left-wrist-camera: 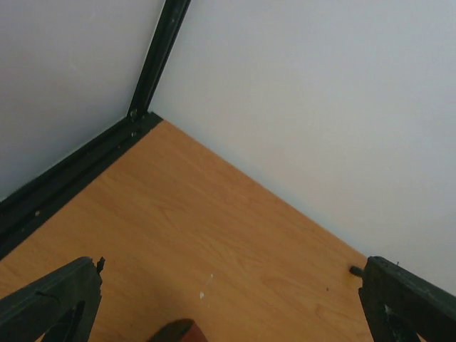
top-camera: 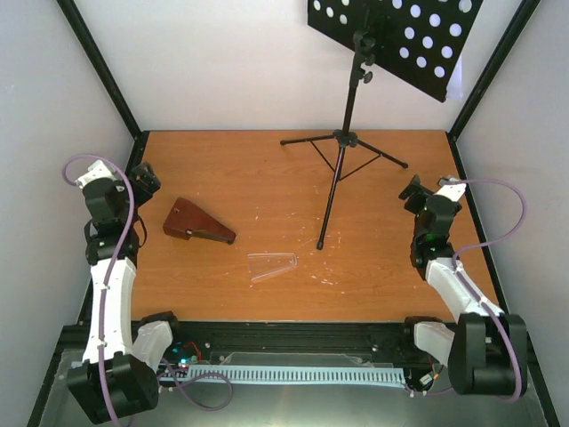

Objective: Pack up the instrument practice props

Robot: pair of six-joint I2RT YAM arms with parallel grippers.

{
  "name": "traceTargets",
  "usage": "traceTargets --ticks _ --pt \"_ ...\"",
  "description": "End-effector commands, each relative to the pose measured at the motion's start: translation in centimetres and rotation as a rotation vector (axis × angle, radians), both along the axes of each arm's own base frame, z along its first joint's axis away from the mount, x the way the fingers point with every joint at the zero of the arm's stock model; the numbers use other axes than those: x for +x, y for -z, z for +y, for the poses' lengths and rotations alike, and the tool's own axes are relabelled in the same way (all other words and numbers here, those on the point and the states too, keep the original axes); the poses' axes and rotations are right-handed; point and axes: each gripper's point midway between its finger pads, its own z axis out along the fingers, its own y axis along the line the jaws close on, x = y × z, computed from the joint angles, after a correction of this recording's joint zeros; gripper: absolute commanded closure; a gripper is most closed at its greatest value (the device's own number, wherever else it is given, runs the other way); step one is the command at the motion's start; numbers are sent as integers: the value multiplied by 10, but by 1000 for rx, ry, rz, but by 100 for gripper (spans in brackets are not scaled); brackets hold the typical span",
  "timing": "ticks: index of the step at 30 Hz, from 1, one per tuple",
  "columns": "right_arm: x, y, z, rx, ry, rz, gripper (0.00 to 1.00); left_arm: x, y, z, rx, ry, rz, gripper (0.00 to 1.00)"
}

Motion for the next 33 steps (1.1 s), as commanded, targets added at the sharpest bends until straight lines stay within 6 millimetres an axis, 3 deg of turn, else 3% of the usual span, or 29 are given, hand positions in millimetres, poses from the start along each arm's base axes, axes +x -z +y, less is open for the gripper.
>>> traceTargets --ticks 1,6,10,17,22,29,33 --pt "-9 -7 27 179 -122 72 0 -13 9 -12 -83 37 130 1" --pt "-16 -49 78 274 -406 92 0 -14 36 -23 -132 100 309 0" --pt "-28 -64 108 316 -576 149 0 -17 68 -35 -200 159 461 0" --pt "-45 -49 115 317 -614 268 0 -18 101 -36 -251 143 510 0" --pt "-52 -47 139 411 -747 286 0 -22 131 -31 -271 94 527 1" --pt "-67 -28 153 441 -832 344 0 1 167 -55 -318 294 583 5" --pt "-75 -20 156 421 -862 370 0 8 171 -54 -297 316 586 9"
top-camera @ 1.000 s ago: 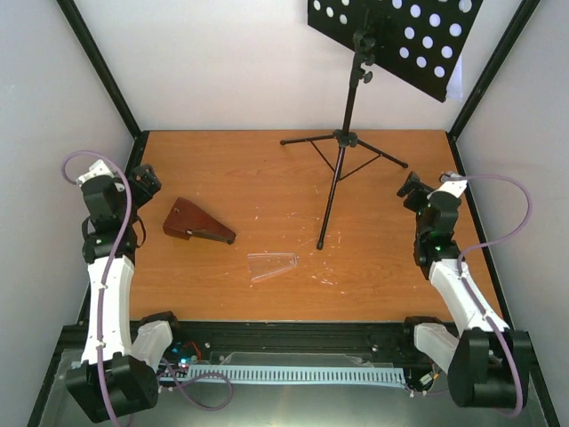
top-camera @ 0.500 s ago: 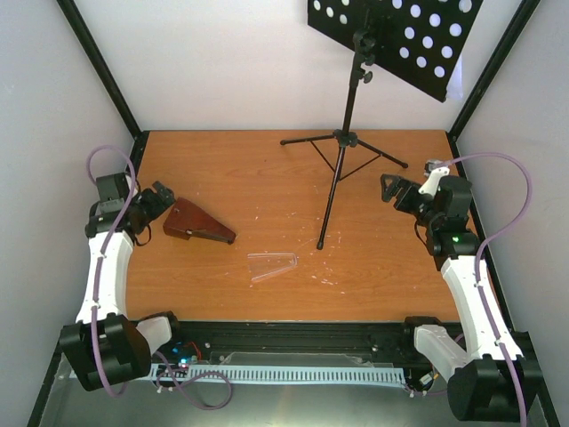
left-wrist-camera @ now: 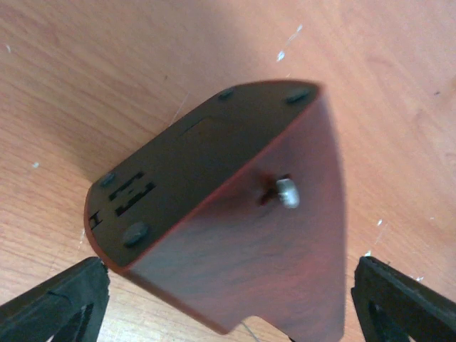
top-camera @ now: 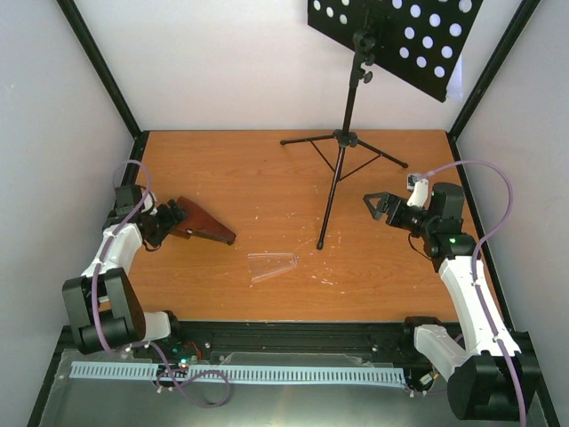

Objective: Pack up the instrument practice props

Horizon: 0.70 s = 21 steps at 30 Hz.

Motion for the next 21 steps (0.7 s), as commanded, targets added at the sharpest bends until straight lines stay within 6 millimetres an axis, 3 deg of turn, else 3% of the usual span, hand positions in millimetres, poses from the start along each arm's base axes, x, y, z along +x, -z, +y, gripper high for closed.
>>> traceTargets --ticks 1,11,21 --pt "-14 7 9 -9 -79 17 0 23 -24 0 31 73 -111 9" --pt "-8 16 17 4 -144 49 0 30 -32 29 235 70 -103 6" --pt "-1 20 20 32 -152 65 0 50 -38 -5 147 293 -247 17"
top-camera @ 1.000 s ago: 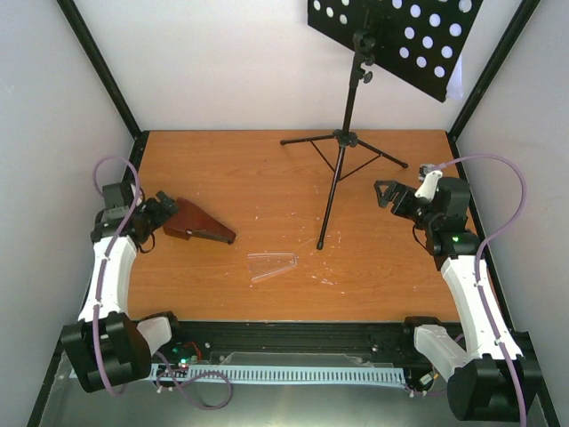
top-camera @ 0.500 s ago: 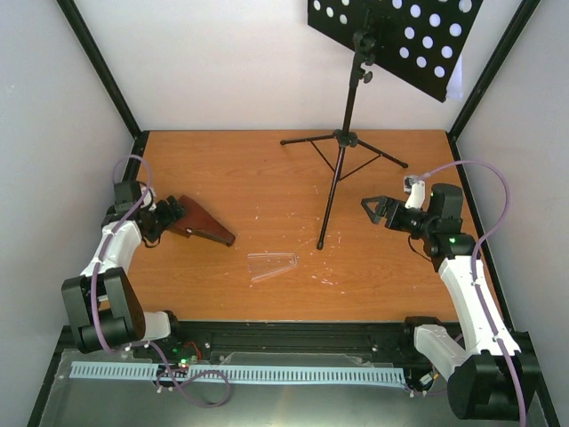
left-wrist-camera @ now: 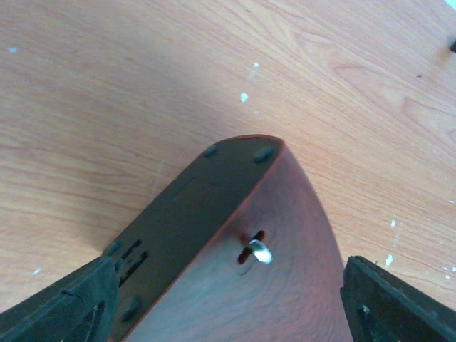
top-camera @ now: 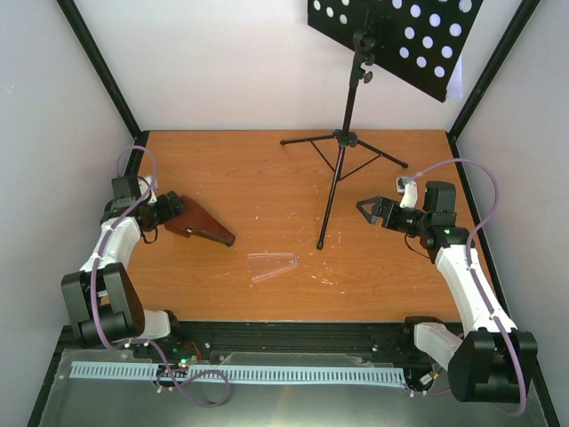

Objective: Pack up the instrument practice props

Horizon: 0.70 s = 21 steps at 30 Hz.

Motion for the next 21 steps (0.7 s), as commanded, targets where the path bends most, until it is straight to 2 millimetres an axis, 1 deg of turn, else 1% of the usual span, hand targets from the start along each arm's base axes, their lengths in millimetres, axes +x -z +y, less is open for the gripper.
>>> traceTargets --ticks 1,4,9,15,21 --pt "3 -11 3 20 -16 -34 0 20 -18 -16 -35 131 -109 18" --pt "2 -8 4 26 -13 -27 0 19 -12 -24 -83 160 -97 21" --pt "2 -8 4 36 -11 -23 0 7 -6 -40 -184 183 -77 27" --pt "-2 -6 8 73 -16 -6 0 -17 3 -55 -280 168 -33 29" --pt "-6 2 18 97 -32 7 0 -37 -1 -79 -394 222 -29 29"
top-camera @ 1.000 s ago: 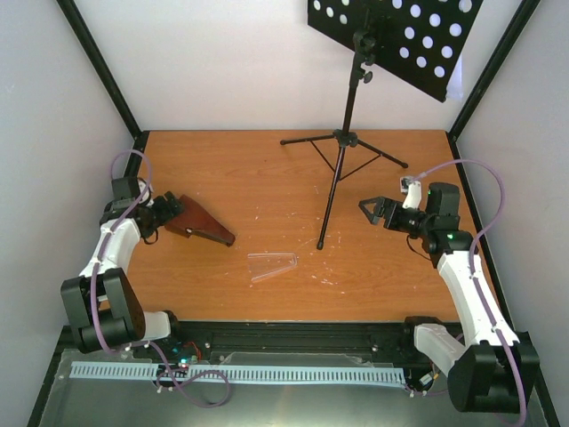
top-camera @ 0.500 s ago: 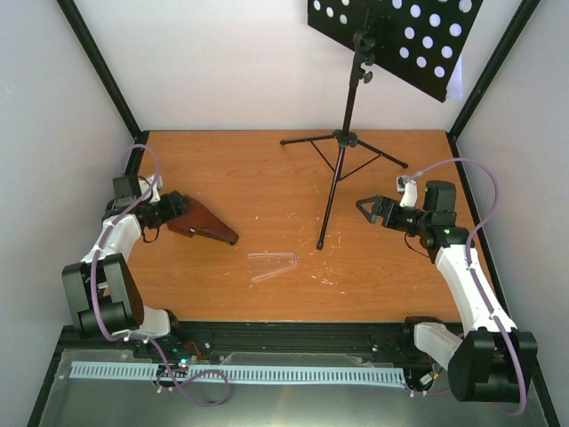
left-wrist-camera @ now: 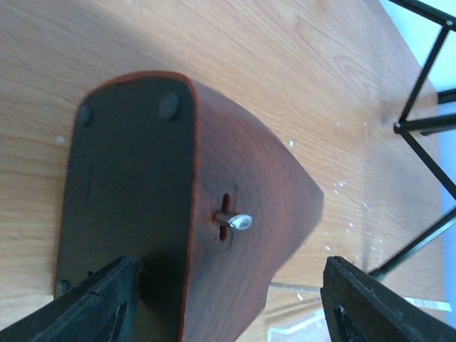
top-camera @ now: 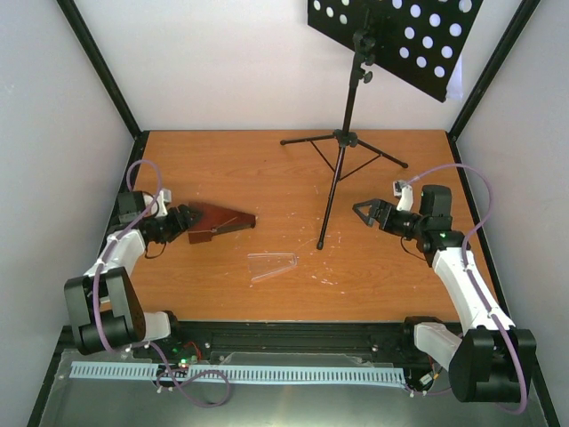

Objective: Pack up the instrument practice props

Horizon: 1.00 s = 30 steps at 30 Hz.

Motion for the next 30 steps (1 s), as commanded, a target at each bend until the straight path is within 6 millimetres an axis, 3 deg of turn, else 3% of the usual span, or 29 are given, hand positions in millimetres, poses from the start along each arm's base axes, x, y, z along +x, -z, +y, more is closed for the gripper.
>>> traceTargets --ticks 1,8,14,20,23,25,30 --pt "-4 -1 9 29 -21 -7 0 -13 -17 -26 -117 67 -16 28" --pt "-4 4 14 29 -26 6 0 -28 -26 -53 -181 144 -13 25" --pt "-9 0 15 27 -24 -3 0 -32 -35 -93 -110 261 -8 24" --pt "-17 -9 12 5 -19 -28 0 -1 -93 -52 185 120 -136 17" --pt "-21 -8 12 -5 -23 -31 0 21 -127 -43 263 110 -230 11" --pt "-22 -8 11 -6 -25 -29 0 36 -129 -48 264 162 -225 5" --pt "-27 -10 12 -4 -28 -35 0 79 -86 -58 265 281 -80 7"
